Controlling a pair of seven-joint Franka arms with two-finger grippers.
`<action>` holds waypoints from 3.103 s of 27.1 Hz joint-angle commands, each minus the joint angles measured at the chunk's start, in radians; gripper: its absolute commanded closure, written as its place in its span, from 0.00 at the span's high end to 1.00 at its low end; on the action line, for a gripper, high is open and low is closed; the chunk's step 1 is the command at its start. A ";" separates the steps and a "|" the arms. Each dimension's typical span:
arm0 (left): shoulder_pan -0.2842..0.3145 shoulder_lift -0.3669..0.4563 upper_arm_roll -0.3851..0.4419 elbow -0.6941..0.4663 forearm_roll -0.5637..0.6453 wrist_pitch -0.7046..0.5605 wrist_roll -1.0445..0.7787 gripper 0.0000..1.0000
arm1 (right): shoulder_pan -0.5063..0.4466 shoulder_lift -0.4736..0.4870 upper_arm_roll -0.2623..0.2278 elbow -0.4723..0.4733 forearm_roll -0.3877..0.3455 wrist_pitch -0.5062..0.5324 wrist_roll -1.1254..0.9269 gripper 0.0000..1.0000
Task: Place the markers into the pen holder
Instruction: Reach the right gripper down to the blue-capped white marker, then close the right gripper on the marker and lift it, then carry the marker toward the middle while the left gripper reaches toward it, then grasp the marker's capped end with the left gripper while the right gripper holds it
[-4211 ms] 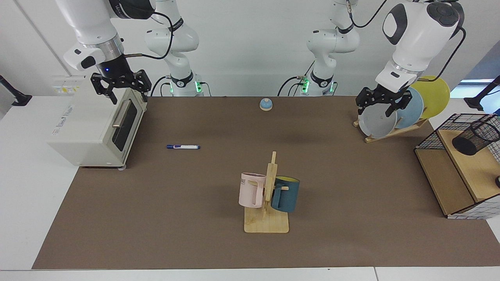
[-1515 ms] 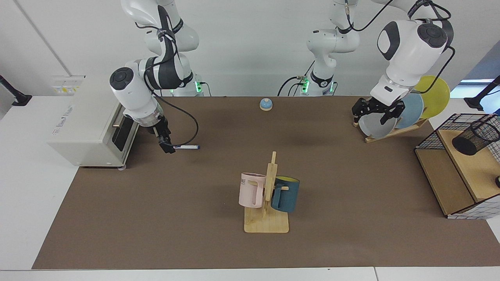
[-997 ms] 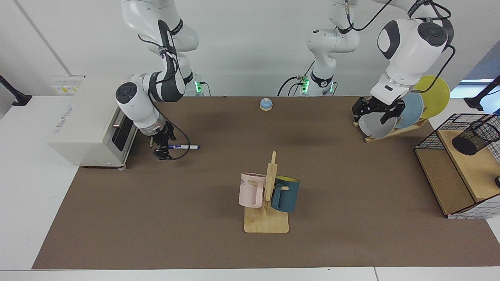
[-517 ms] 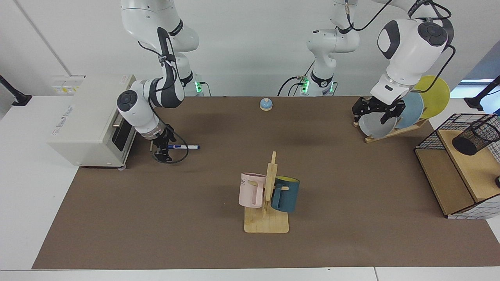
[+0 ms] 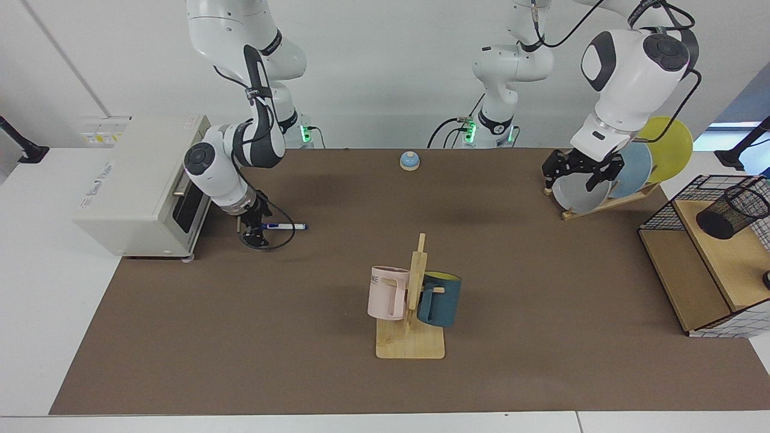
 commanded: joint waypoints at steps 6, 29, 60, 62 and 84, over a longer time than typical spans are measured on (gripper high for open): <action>-0.007 -0.023 0.010 -0.022 0.003 0.015 0.001 1.00 | -0.029 -0.018 0.008 -0.021 0.033 -0.003 -0.150 0.11; -0.007 -0.018 0.023 -0.010 0.003 -0.019 0.378 1.00 | 0.109 -0.045 0.016 0.272 0.164 -0.147 0.078 0.00; -0.138 0.008 -0.095 0.010 -0.092 0.144 1.138 1.00 | 0.488 -0.028 0.017 0.368 0.380 0.149 0.600 0.00; -0.138 0.027 -0.112 0.001 -0.092 0.179 1.206 1.00 | 0.501 -0.033 0.019 0.365 0.380 0.158 0.630 0.00; -0.138 0.060 -0.211 0.002 -0.092 0.204 1.270 1.00 | 0.590 -0.071 0.017 0.323 0.336 0.146 0.480 0.00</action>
